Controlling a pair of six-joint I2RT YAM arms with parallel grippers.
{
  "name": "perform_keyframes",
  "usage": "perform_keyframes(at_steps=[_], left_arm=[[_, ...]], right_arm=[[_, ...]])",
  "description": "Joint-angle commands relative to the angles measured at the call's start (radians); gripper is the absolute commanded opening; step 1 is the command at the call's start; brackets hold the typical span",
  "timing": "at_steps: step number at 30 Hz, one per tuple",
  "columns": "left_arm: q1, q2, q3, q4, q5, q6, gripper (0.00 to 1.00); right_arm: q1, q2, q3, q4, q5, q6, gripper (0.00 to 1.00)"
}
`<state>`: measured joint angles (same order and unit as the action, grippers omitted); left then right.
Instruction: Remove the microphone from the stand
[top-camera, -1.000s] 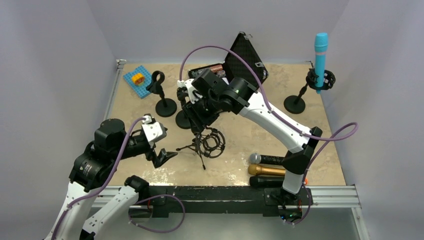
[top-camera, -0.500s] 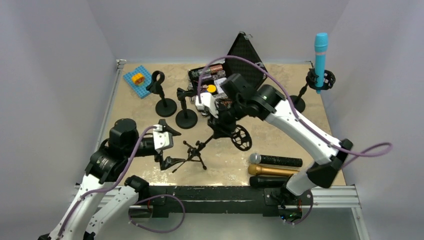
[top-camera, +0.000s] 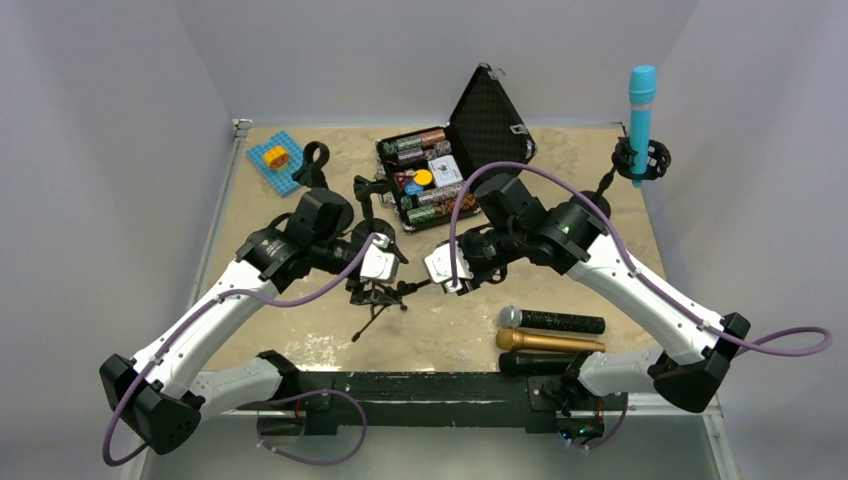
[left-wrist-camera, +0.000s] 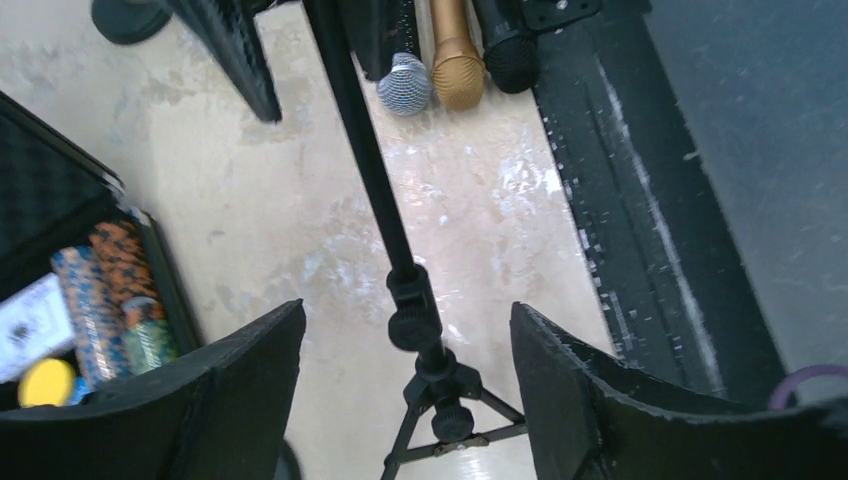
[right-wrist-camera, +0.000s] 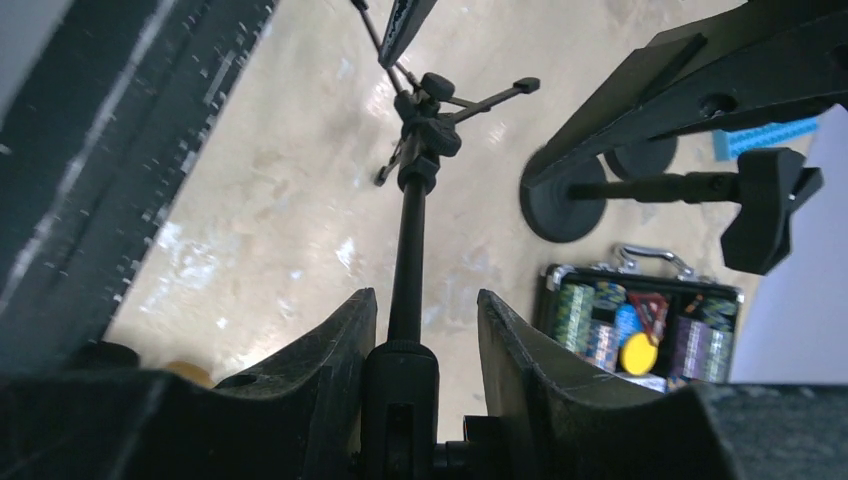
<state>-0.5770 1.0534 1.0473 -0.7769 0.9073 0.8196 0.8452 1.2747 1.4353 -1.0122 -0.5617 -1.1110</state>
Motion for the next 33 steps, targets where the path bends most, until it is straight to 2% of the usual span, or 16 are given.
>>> perform_keyframes(at_steps=[1, 3, 9, 21, 26, 33], left_arm=[[-0.043, 0.024, 0.052, -0.014, -0.052, 0.185, 0.76], [-0.050, 0.015, 0.021, 0.037, -0.081, 0.181, 0.72], [-0.062, 0.013, 0.001, -0.027, -0.155, 0.291, 0.58], [-0.070, 0.013, -0.095, 0.196, -0.245, 0.256, 0.49], [-0.083, 0.019, -0.104, 0.205, -0.236, 0.251, 0.46], [-0.087, 0.026, -0.107, 0.183, -0.228, 0.253, 0.35]], right_arm=[[-0.011, -0.004, 0.018, 0.116, 0.037, -0.087, 0.01], [-0.010, -0.010, 0.012, 0.116, 0.037, -0.082, 0.01], [-0.008, -0.026, -0.001, 0.100, 0.044, -0.121, 0.00], [-0.004, -0.006, 0.012, 0.061, 0.030, -0.110, 0.00], [-0.004, 0.003, 0.017, 0.064, 0.030, -0.104, 0.00], [-0.004, 0.012, 0.024, 0.066, 0.030, -0.102, 0.00]])
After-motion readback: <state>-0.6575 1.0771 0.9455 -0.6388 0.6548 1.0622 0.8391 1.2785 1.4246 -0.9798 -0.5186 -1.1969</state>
